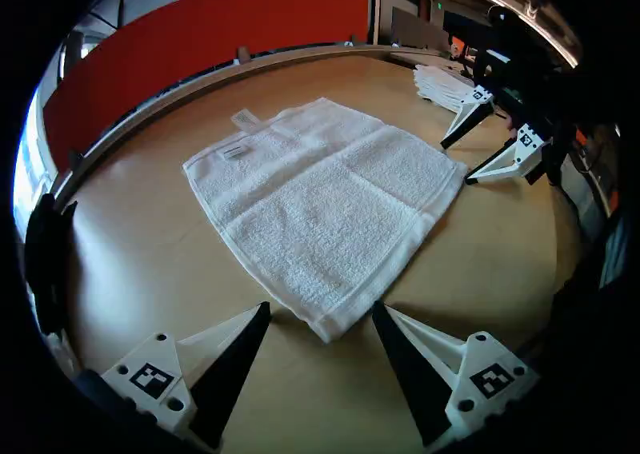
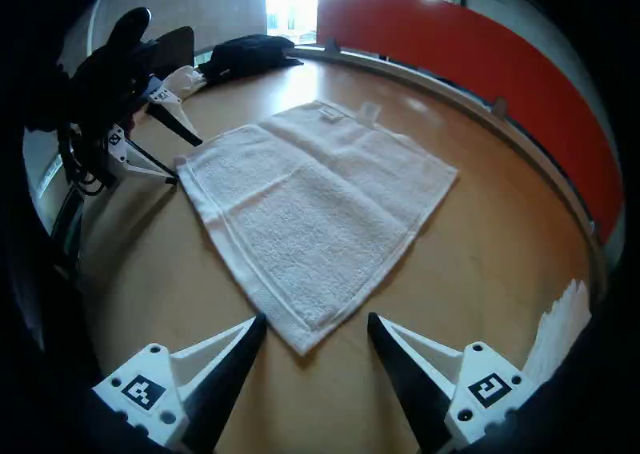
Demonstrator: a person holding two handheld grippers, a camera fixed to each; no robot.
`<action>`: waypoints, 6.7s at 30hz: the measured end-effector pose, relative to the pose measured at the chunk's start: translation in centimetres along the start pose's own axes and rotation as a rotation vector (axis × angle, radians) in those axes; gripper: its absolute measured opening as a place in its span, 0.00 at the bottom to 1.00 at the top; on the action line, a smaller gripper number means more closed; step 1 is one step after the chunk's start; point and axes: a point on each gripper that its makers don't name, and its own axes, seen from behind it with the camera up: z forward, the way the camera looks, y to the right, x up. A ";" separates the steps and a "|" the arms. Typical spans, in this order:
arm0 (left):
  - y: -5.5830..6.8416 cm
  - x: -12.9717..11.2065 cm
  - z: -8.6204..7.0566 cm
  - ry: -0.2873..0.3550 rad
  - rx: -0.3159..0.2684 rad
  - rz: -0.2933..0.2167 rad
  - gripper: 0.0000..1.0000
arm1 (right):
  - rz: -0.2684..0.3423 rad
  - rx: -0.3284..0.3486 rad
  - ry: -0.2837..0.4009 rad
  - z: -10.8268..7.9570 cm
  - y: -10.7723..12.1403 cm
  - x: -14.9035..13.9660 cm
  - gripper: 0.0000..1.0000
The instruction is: Fold towel
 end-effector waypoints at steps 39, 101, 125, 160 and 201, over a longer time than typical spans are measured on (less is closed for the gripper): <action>0.7 0.2 0.1 -0.040 0.053 -0.061 0.25 | 0.035 0.023 -0.004 0.2 -0.8 0.1 0.23; 2.9 9.2 -12.4 0.046 0.036 -0.234 0.21 | 0.051 0.040 0.148 -12.9 -2.4 9.3 0.18; 2.6 9.3 -11.5 0.040 0.040 -0.253 0.21 | 0.041 0.043 0.120 -12.1 -2.0 8.8 0.18; -1.9 9.2 -4.2 -0.004 0.088 -0.235 0.21 | 0.081 -0.001 0.046 -5.7 3.0 8.3 0.18; -6.6 7.3 0.3 -0.037 0.230 -0.243 0.98 | 0.112 -0.150 -0.001 -1.1 7.9 6.7 1.00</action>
